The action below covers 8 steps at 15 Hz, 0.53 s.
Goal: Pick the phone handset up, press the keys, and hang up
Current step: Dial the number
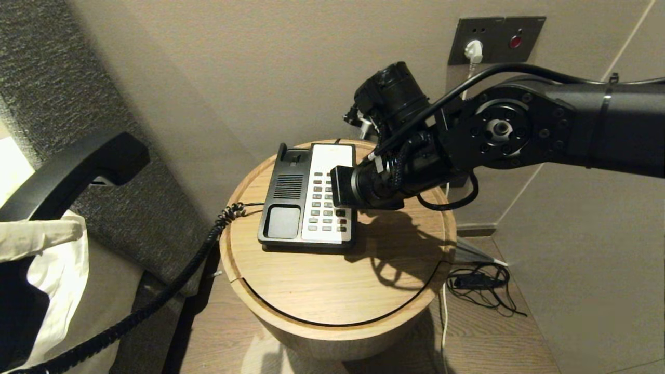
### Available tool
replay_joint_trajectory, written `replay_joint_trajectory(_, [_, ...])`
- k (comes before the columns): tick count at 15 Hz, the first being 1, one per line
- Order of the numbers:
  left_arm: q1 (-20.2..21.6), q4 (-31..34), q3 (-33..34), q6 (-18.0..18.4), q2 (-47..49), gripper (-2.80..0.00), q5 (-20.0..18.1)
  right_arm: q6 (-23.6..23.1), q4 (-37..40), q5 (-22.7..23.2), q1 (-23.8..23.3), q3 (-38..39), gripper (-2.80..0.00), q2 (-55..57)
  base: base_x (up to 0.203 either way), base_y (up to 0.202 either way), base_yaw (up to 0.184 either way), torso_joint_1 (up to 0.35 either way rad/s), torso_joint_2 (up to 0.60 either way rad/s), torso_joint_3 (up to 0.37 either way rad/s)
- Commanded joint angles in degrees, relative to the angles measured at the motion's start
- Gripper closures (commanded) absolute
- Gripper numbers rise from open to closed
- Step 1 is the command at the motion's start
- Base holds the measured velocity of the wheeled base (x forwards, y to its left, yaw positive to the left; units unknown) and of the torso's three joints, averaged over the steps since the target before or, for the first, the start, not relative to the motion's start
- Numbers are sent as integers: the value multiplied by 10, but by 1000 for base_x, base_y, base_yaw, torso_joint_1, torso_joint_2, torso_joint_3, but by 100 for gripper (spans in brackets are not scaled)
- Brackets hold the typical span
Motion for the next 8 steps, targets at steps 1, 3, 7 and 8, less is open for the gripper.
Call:
replay_joint_trajectory(1, [0,2,1,-2,0,0,1,1,6,0,-5,0,0,-6,0,0,0,0,0,0])
replay_joint_trajectory(3, [0,2,4,-1,0,0,1,1,11,1,-7,-1,0,-11,0,0,0,0,0,0])
replay_joint_trajectory(7, [0,2,9,-1,-1,0,1,1,26,2,-7,0,0,-13,0,0,0,0,0,0])
replay_joint_trajectory(8, [0,2,10,-1,-1,0,1,1,30,2,-7,0,0,-12,0,0,0,0,0,0])
